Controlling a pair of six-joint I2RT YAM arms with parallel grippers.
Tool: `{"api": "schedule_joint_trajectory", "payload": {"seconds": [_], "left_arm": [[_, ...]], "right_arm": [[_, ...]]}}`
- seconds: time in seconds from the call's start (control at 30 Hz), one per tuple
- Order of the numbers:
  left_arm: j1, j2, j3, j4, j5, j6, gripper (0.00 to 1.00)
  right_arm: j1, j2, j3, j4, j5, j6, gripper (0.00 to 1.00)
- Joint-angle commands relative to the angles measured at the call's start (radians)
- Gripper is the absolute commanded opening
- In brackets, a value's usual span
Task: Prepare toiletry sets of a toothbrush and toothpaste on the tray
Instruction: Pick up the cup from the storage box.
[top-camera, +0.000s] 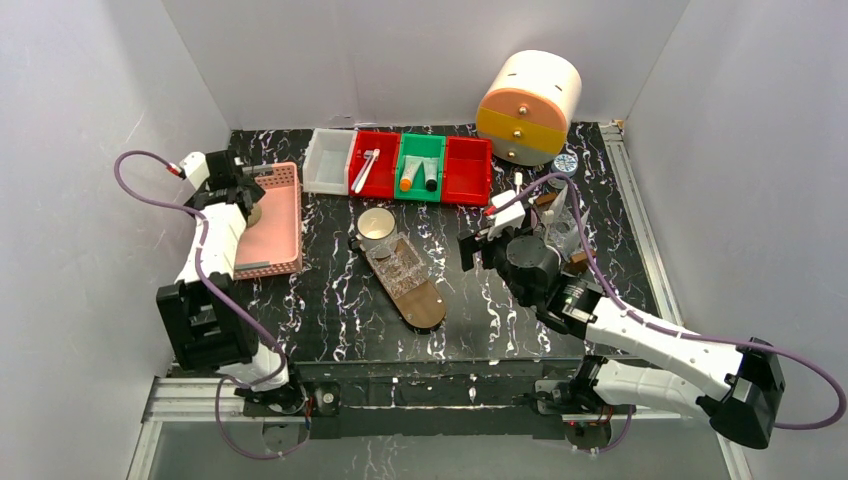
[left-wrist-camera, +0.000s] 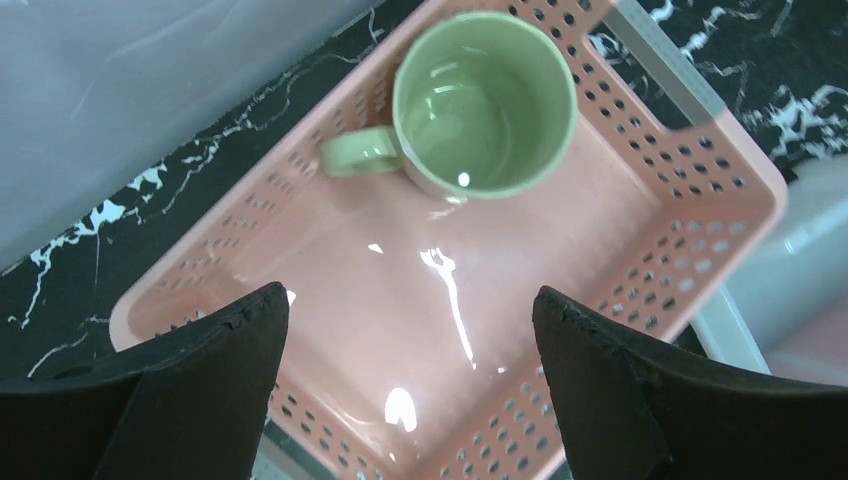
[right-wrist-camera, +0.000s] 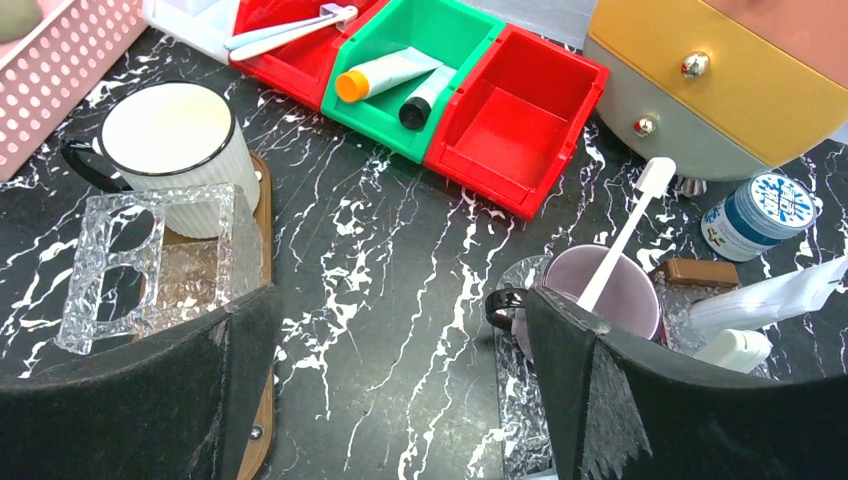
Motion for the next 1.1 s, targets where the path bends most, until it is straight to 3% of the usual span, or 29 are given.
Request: {"api": "schedule_joint_trajectory", "payload": {"seconds": [0.0,0.37,0.67,1.07], "left_arm": [[0.059,0.071,0.096,-0.004,-0.011,-0.021,0.87],[0.122,0.295,0.232,-0.008,0.027,0.001,0.64],[0.131,0.361,0.242,0.048,0.075,0.046,0.47],[0.132,0.419,0.255,0.040,0.212,0.061,0.39]], "right_arm": [[-0.004,-0.030,-0.015,0.083,0.001,-0.009,0.99],[-0.004,-0.019,-0.021,0.081,-0.024,-0.002,0.99],[-0.003,-0.003,-0.008,0.063,-0.035,-0.003,0.99],[-0.003,0.097,0.052,0.028,-0.021,-0.031,0.99]]}}
